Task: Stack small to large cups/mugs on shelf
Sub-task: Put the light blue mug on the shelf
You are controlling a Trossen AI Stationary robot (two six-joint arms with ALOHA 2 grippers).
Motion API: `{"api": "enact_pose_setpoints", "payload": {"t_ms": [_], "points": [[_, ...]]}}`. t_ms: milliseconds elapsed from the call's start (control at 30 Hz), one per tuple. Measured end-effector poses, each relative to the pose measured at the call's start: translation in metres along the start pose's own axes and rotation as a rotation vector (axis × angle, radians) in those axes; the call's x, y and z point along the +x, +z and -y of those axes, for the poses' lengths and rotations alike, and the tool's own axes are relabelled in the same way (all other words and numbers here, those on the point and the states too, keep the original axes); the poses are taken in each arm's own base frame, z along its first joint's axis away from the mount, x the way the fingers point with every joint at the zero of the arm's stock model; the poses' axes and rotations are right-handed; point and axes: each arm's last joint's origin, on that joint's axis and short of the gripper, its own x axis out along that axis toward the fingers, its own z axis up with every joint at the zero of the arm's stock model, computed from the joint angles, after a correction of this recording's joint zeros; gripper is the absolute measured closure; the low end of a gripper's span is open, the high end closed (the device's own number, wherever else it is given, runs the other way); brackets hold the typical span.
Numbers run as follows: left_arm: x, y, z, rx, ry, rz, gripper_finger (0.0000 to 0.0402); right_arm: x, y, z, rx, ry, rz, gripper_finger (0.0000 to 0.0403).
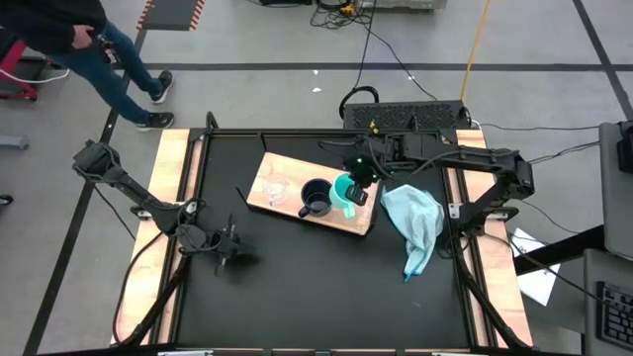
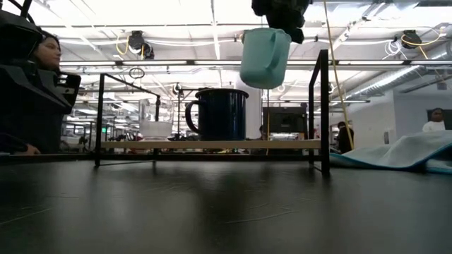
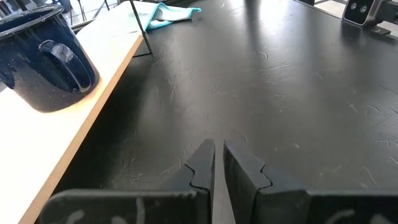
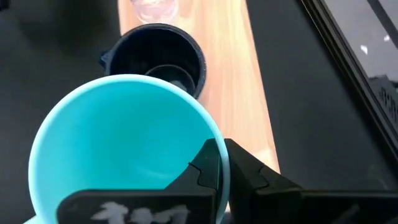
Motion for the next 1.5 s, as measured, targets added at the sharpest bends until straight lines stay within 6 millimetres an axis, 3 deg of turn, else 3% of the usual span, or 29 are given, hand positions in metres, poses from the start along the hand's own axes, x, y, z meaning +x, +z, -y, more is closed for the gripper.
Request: {"api": "enact_pose_setpoints", "payload": {"t_ms": [633,1500], "points": [[0.0,0.0,0.0,0.003,0.0,0.0,0.0364,0.005,-0.011,0.004,0.097,-0.032,-0.101,0.0402],[0.0,0.0,0.001,0.0,-0.02,0.002,0.0364,0.062,-0.044,0.001,0.124,-0.011,-0.157,0.0401]]}}
